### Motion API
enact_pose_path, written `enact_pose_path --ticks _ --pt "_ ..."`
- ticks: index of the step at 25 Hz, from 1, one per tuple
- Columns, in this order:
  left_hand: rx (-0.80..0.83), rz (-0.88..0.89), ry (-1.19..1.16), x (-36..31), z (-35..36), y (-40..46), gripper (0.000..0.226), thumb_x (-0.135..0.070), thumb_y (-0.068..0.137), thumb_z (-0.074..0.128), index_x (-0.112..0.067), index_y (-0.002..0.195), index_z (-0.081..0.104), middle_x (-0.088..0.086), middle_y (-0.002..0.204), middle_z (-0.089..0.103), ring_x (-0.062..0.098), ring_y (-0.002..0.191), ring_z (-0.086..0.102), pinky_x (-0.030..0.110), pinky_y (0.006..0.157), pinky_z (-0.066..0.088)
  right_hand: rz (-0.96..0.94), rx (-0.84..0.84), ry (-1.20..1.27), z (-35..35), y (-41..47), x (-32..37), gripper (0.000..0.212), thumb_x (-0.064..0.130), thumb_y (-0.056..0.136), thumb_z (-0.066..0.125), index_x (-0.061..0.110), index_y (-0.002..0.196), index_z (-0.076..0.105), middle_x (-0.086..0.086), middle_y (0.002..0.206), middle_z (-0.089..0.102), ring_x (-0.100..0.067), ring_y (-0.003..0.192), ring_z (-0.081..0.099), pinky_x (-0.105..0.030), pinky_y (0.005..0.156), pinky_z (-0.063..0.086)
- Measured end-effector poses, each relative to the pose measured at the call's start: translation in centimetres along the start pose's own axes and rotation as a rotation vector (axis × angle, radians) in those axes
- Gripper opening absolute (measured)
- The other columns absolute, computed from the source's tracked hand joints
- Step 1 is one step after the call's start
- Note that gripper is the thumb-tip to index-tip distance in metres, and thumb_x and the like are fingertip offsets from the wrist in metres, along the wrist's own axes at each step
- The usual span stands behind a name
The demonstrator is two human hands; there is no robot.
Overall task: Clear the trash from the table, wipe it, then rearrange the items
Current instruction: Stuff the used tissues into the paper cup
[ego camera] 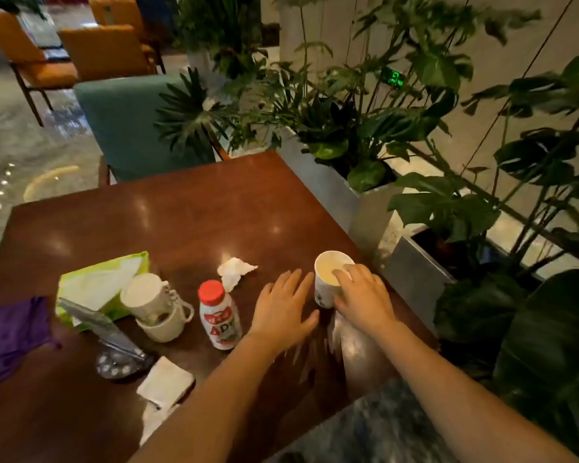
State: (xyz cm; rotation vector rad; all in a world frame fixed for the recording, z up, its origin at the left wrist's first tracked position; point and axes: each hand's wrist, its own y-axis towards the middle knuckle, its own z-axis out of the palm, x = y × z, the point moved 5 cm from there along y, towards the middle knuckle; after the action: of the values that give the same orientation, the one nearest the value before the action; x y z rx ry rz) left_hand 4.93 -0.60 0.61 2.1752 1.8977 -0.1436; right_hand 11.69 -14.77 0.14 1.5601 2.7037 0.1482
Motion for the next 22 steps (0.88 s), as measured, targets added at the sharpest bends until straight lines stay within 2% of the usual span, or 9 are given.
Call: enact_pose_path --ticks 2,5,7,10,12,15,17,19,22 --pt "0.102 0.054 0.03 -0.9 2.1 1.4 0.073 -0.051 0.088 0.041 -0.027 0.149 0.008 0.004 0.159 0.008 0.022 0.145 0.007 0.042 0.108 0.025 -0.014 0.059 -0.004 1.3 0.3 -1.4 0.045 0.032 0.084 0.055 0.021 0.127 0.046 -0.007 0.136 0.047 -0.03 0.128 0.037 -0.045 0.09 0.043" --pt "0.218 0.07 0.035 -1.3 4.5 2.7 0.073 -0.049 0.091 0.039 -0.036 0.147 -0.005 0.001 0.159 -0.008 0.019 0.145 -0.007 0.047 0.11 0.023 -0.064 0.139 0.07 3.5 0.5 -2.9 0.043 0.022 0.091 0.048 0.021 0.133 0.043 -0.005 0.147 0.038 -0.032 0.139 0.022 -0.046 0.101 0.038" --pt "0.25 0.065 0.032 -1.4 5.3 3.1 0.072 -0.048 0.092 0.039 -0.036 0.148 -0.004 0.002 0.159 -0.011 0.018 0.145 -0.009 0.047 0.11 0.023 -0.103 0.11 0.144 3.4 0.8 -3.2 0.035 0.018 0.093 0.049 0.018 0.127 0.052 -0.005 0.142 0.045 -0.031 0.136 0.03 -0.042 0.102 0.04" --pt "0.202 0.051 -0.027 -1.2 5.2 2.7 0.069 -0.046 0.092 0.043 -0.03 0.149 0.008 0.003 0.159 -0.004 0.019 0.145 0.002 0.041 0.108 0.028 -0.147 -0.078 0.318 1.6 0.8 -2.8 0.016 0.003 0.083 0.064 0.004 0.098 0.069 -0.015 0.115 0.067 -0.037 0.114 0.056 -0.044 0.093 0.047" --pt "0.107 0.016 -0.149 -1.2 4.6 1.7 0.068 -0.041 0.091 0.05 -0.028 0.148 0.016 0.001 0.159 0.005 0.018 0.144 0.014 0.032 0.106 0.032 -0.194 -0.171 0.365 0.0 0.4 -2.0 0.013 -0.001 0.078 0.069 0.001 0.09 0.071 -0.014 0.108 0.069 -0.036 0.111 0.058 -0.045 0.091 0.049" --pt "-0.123 -0.066 -0.498 -1.2 2.1 -0.5 0.082 -0.026 0.083 0.066 -0.035 0.145 0.013 -0.001 0.158 0.009 0.009 0.143 0.014 0.012 0.109 0.021 -0.266 -0.294 0.41 -3.1 -0.5 -0.3 0.014 0.001 0.076 0.072 0.004 0.09 0.072 -0.01 0.107 0.07 -0.033 0.11 0.06 -0.042 0.09 0.051" --pt "-0.282 -0.166 -0.763 -0.8 -0.1 -2.0 0.097 -0.023 0.074 0.075 -0.036 0.145 0.01 0.0 0.156 0.019 0.008 0.141 0.021 0.022 0.113 0.025 -0.331 -0.387 0.477 -5.6 -1.6 1.0 0.012 0.004 0.077 0.072 0.006 0.089 0.073 -0.007 0.107 0.07 -0.031 0.109 0.06 -0.037 0.091 0.051" --pt "-0.406 -0.275 -0.905 -0.4 -2.5 -3.4 0.097 -0.033 0.07 0.077 -0.036 0.146 0.015 -0.006 0.152 0.03 0.01 0.137 0.033 0.037 0.11 0.036 -0.425 -0.464 0.555 -7.8 -2.8 2.6 0.011 0.013 0.083 0.067 0.009 0.091 0.072 -0.001 0.111 0.067 -0.025 0.112 0.058 -0.029 0.098 0.046" --pt "-0.61 -0.308 -0.922 0.3 -6.6 -5.0 0.08 -0.048 0.068 0.075 -0.039 0.136 0.034 -0.016 0.138 0.047 0.006 0.128 0.044 0.033 0.104 0.042 -0.543 -0.535 0.652 -11.0 -3.6 5.5 0.016 0.018 0.087 0.06 0.008 0.092 0.072 0.003 0.114 0.063 -0.018 0.114 0.055 -0.026 0.102 0.042"
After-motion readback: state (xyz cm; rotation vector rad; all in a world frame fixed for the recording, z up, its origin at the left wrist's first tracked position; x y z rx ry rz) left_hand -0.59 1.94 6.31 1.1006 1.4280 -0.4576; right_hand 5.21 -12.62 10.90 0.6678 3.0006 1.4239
